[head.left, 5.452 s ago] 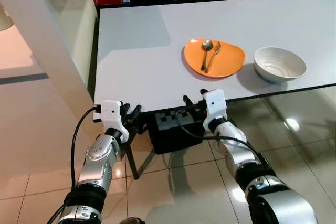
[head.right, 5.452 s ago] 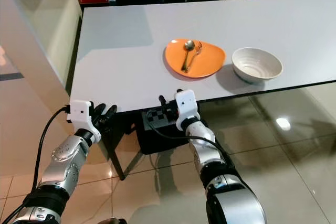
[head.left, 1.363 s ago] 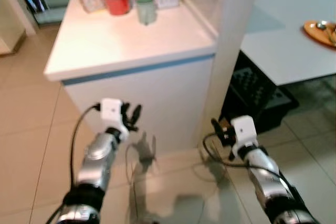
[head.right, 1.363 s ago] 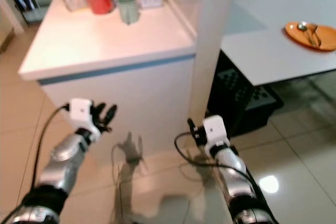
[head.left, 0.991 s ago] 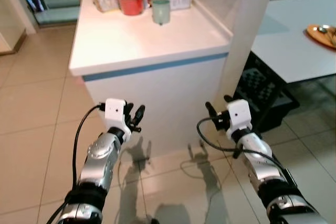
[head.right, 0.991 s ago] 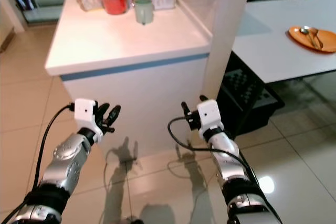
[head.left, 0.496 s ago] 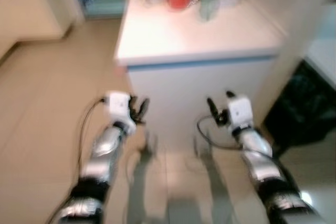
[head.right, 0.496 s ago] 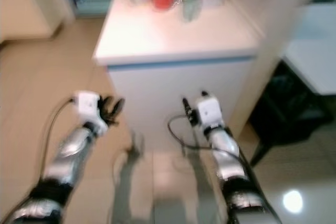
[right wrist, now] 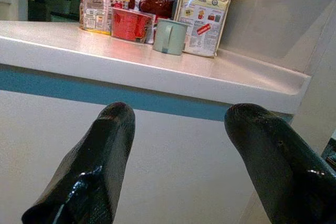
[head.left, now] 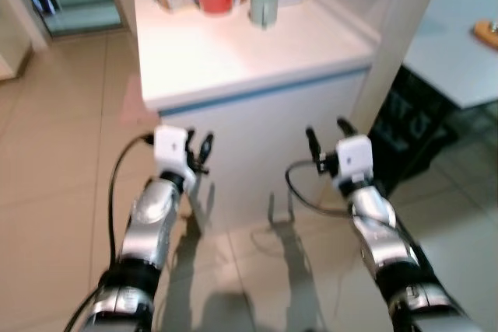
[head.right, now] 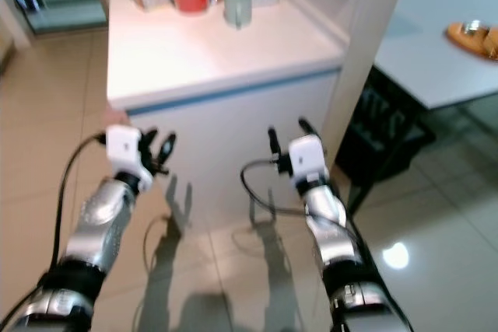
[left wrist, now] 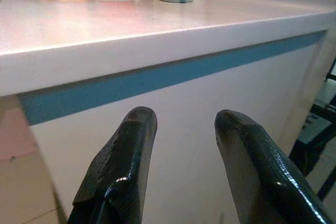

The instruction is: Setting the table

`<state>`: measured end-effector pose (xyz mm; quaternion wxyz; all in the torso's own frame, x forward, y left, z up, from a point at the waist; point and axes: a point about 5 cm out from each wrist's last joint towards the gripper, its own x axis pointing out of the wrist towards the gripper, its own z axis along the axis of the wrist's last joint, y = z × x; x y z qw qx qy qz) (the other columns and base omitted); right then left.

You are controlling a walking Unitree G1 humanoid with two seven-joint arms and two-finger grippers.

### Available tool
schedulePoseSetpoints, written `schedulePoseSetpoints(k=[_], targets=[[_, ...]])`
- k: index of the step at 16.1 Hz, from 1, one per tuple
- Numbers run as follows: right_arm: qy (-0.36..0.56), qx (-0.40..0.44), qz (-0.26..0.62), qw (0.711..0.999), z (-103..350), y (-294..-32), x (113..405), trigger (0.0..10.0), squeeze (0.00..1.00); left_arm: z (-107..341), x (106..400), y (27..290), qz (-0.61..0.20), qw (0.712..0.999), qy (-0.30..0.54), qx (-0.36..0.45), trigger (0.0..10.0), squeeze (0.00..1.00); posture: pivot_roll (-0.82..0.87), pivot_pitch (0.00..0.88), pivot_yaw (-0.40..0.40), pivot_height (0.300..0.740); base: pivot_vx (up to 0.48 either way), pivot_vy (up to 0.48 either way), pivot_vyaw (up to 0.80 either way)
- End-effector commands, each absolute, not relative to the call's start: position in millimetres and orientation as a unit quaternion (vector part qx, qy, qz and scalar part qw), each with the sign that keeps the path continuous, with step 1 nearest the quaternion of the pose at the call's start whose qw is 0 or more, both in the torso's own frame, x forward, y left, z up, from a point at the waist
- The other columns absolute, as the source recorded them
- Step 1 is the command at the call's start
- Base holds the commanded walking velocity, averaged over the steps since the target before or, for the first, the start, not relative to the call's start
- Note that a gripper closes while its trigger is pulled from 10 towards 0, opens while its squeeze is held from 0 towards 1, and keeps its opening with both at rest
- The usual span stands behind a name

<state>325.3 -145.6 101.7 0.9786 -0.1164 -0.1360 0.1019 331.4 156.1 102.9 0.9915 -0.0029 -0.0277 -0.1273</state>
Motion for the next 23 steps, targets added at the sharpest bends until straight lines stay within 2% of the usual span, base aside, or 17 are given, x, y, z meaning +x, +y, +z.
schedulePoseSetpoints(k=[1,3,5,21,23], targets=[[-0.143,-0.116,0.093,0.978,105.1,-149.0,326.2,10.0,0.0,105.8,332.4,156.0,-0.121,0.992,-0.039,-0.003,10.0,0.0,0.02,0.034,0.073,0.74,0.0,0.0,0.0],[-0.138,-0.111,0.091,0.98,102.6,-148.7,325.1,10.0,0.0,115.9,334.1,165.9,-0.089,0.993,-0.074,-0.022,10.0,0.0,0.02,0.033,0.076,0.74,0.0,0.0,0.0],[-0.137,-0.107,0.091,0.981,103.1,-146.8,326.4,10.0,0.0,118.1,336.0,167.7,-0.087,0.993,-0.076,-0.004,10.0,0.0,0.02,0.031,0.076,0.74,0.0,0.0,0.0],[-0.109,-0.107,0.124,0.98,93.4,-133.9,324.9,10.0,0.0,101.1,332.5,157.7,-0.119,0.992,-0.031,0.028,10.0,0.0,0.03,0.029,0.068,0.74,0.0,0.0,0.0],[-0.118,-0.114,0.123,0.979,95.7,-134.0,324.9,10.0,0.0,101.5,332.1,157.4,-0.119,0.992,-0.034,0.027,10.0,0.0,0.03,0.032,0.068,0.74,0.399,0.0,0.0]])
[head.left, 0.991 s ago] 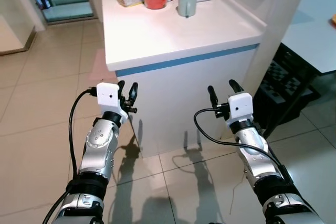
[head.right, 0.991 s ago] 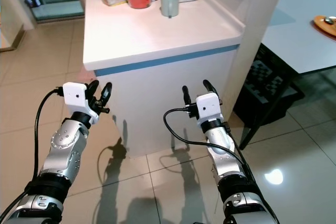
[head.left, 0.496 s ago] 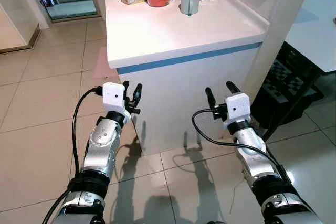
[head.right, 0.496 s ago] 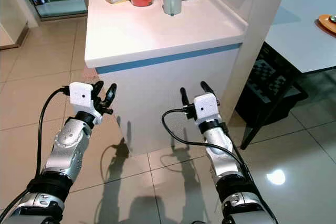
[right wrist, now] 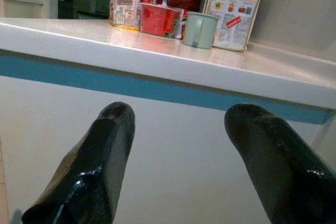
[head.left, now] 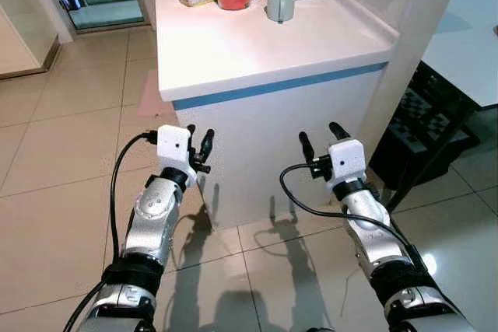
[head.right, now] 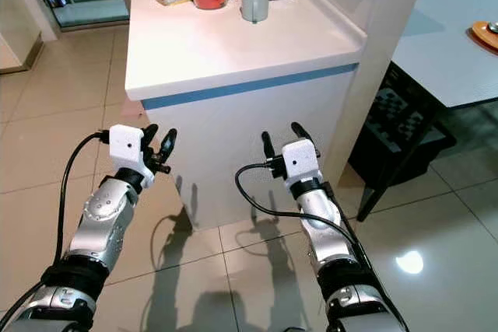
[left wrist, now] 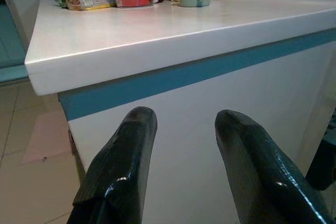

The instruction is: Setting the table

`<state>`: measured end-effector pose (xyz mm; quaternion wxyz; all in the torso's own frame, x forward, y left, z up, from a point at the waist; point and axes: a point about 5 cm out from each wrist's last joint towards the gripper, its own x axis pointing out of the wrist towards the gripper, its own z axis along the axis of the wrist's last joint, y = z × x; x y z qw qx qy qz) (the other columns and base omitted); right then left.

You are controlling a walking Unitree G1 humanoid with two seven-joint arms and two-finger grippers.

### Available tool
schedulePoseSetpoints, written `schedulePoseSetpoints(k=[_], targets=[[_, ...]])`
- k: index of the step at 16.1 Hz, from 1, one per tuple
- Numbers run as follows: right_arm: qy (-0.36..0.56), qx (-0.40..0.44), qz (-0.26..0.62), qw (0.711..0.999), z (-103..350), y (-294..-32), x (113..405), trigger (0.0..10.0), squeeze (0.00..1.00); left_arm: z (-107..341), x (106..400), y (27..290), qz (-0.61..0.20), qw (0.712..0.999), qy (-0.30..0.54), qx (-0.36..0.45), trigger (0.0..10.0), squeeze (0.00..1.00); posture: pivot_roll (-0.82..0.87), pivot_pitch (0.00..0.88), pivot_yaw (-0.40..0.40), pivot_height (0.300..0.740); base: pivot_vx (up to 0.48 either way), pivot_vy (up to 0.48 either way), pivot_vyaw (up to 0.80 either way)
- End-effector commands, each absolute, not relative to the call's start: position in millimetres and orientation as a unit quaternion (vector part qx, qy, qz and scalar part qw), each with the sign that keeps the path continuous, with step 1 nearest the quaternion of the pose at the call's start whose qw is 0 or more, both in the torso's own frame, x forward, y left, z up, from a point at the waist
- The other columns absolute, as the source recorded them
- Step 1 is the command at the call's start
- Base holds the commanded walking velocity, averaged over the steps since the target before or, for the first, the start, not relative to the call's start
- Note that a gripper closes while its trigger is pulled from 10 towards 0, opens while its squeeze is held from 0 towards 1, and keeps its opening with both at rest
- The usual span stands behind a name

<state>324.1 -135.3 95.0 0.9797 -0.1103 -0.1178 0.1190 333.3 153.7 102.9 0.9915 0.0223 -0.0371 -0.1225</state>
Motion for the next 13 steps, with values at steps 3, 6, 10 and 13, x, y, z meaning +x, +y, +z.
schedulePoseSetpoints(k=[3,6,10,13], targets=[[-0.147,-0.123,0.108,0.976,105.0,-136.0,326.7,10.0,0.0,105.3,332.8,158.5,-0.115,0.992,-0.046,0.029,10.0,0.0,0.03,0.033,0.068,0.74,0.344,0.335,0.0],[-0.153,-0.12,0.103,0.976,109.7,-136.7,329.6,10.0,0.0,114.4,336.5,159.1,-0.111,0.991,-0.063,0.039,10.0,0.0,0.03,0.033,0.068,0.74,0.338,0.341,0.0],[-0.194,-0.108,0.086,0.971,134.7,-136.5,339.7,10.0,0.0,127.8,344.0,155.8,-0.124,0.988,-0.077,0.059,10.0,0.0,0.03,0.031,0.073,0.74,0.349,0.236,0.0],[-0.227,-0.104,0.065,0.966,151.8,-141.2,343.2,10.0,0.0,137.2,346.4,151.1,-0.131,0.986,-0.091,0.056,10.0,0.0,0.03,0.034,0.074,0.74,0.0,0.0,0.0]])
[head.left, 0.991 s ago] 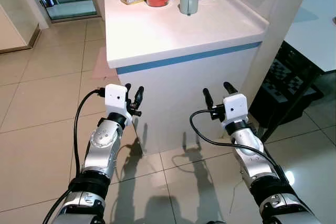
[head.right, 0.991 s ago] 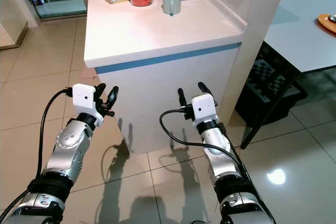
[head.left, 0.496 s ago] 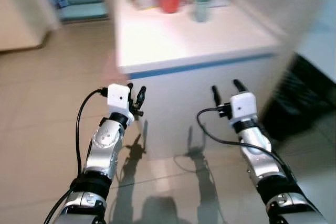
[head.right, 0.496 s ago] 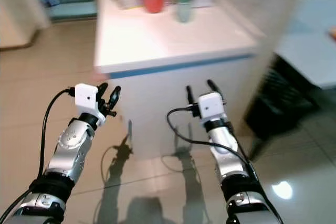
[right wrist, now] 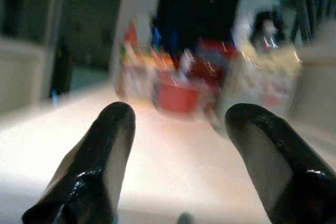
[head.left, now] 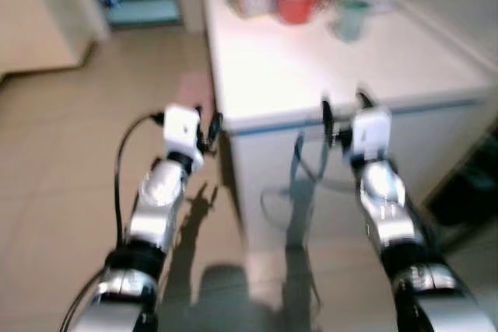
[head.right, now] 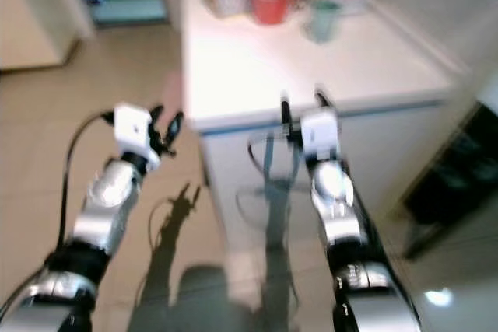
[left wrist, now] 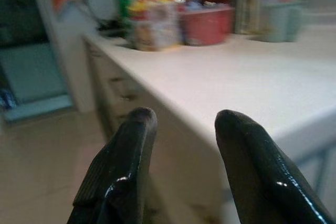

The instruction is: Setting the table

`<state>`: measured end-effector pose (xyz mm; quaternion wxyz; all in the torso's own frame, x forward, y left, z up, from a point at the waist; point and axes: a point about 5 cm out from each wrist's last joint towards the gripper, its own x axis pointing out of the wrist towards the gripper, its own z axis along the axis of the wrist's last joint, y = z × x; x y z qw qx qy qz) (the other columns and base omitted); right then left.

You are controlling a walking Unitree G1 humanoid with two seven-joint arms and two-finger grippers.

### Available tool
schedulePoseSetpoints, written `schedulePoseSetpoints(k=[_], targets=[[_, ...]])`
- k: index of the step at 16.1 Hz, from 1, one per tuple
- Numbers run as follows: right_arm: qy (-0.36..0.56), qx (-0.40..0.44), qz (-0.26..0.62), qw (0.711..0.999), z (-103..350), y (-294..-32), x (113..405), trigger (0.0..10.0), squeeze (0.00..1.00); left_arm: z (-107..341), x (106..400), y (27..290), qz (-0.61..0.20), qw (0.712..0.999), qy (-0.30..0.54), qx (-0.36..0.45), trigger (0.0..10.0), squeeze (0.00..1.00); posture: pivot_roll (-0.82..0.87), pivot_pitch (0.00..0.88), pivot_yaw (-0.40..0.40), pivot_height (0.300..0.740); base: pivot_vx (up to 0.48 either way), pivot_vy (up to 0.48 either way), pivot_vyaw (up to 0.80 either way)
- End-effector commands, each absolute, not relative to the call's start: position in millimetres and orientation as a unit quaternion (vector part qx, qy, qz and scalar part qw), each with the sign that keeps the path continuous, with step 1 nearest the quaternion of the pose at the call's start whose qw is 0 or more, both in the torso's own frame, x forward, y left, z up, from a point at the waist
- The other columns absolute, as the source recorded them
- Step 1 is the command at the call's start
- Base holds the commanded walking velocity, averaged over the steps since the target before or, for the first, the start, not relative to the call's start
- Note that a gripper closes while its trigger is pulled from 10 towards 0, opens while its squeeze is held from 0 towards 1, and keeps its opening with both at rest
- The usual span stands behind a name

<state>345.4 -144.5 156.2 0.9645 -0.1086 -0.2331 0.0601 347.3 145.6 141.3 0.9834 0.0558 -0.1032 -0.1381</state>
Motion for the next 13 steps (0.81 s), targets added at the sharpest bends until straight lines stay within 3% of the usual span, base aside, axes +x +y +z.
schedulePoseSetpoints(k=[1,10,13], targets=[[-0.236,-0.104,0.058,0.964,156.7,-142.9,344.0,10.0,0.0,146.5,347.2,146.9,-0.14,0.982,-0.111,0.059,10.0,0.0,0.03,0.034,0.075,0.74,0.0,0.0,0.0],[-0.261,-0.098,0.022,0.96,171.7,-147.7,345.1,10.0,0.0,176.1,357.2,116.7,-0.225,0.962,-0.125,0.095,10.0,0.0,0.02,0.036,0.082,0.74,0.0,0.0,0.0],[-0.213,-0.069,-0.018,0.975,158.6,-160.0,348.7,10.0,0.0,188.0,355.9,102.2,-0.269,0.947,-0.14,0.109,10.0,0.0,0.01,0.029,0.087,0.74,0.0,0.0,0.0]])
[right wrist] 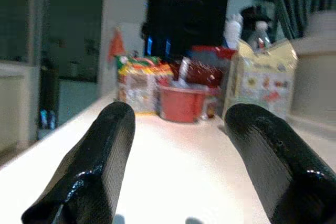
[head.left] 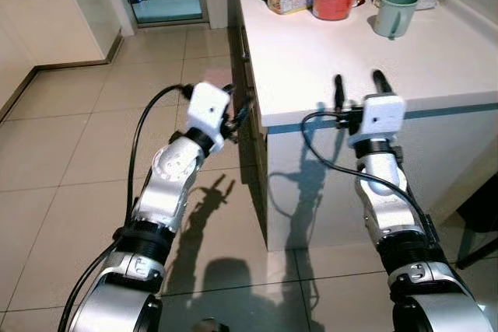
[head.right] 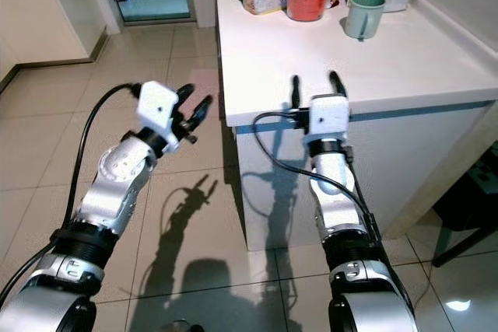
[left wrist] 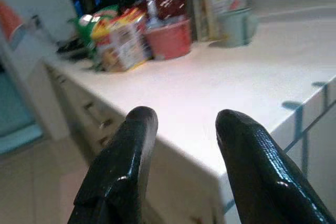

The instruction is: Setting the table

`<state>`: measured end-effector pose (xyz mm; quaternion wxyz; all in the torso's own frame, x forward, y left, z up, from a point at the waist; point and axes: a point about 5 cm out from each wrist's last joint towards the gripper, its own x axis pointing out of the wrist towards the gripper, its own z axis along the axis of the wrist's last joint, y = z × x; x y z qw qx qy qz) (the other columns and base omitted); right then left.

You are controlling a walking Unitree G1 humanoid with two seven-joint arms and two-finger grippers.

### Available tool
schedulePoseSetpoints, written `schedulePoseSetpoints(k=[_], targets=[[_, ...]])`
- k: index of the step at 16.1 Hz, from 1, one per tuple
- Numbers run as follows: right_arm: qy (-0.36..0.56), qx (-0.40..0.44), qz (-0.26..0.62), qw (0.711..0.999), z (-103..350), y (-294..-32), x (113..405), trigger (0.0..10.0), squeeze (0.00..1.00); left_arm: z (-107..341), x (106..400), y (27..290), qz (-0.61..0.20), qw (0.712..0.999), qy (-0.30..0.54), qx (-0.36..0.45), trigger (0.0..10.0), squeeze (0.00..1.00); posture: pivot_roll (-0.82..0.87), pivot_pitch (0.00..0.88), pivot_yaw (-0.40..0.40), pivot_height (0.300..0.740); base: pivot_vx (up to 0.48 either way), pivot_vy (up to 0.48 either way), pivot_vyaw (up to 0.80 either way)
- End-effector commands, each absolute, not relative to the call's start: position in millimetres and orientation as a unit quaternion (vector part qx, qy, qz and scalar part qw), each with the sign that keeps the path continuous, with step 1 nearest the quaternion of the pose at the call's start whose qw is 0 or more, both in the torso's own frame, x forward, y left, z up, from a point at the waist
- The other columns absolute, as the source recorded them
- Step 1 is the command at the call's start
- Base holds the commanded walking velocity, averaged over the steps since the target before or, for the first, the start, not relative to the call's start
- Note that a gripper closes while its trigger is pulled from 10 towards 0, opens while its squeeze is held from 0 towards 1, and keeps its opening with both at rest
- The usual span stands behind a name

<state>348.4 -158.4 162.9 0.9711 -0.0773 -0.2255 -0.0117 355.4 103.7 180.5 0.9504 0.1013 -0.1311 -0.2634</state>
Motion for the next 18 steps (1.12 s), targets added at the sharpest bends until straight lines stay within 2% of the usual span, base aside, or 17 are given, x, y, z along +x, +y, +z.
schedulePoseSetpoints(k=[1,4,8,12,18], targets=[[-0.207,-0.072,-0.019,0.976,155.1,-159.6,347.6,10.0,0.0,191.7,355.7,98.5,-0.283,0.941,-0.145,0.116,10.0,0.0,0.01,0.029,0.087,0.74,0.0,0.0,0.0],[-0.232,-0.098,-0.02,0.968,159.7,-158.8,344.1,10.0,0.0,203.3,356.4,98.1,-0.284,0.936,-0.174,0.11,10.0,0.0,0.01,0.017,0.09,0.74,0.0,0.0,0.0],[-0.242,-0.107,-0.03,0.964,163.5,-160.0,344.4,10.0,0.0,199.7,356.6,96.3,-0.288,0.937,-0.164,0.111,10.0,0.0,0.0,0.005,0.093,0.74,0.0,0.0,0.0],[-0.243,-0.112,-0.025,0.963,162.6,-156.6,344.0,10.0,0.0,198.0,356.6,94.4,-0.286,0.937,-0.164,0.12,10.0,0.0,0.0,0.006,0.092,0.74,0.415,0.0,0.0],[-0.243,-0.114,-0.015,0.963,161.8,-149.1,344.6,10.0,0.0,193.9,354.7,92.6,-0.287,0.934,-0.158,0.144,10.0,0.0,0.01,0.013,0.091,0.74,0.397,-0.266,0.0]])
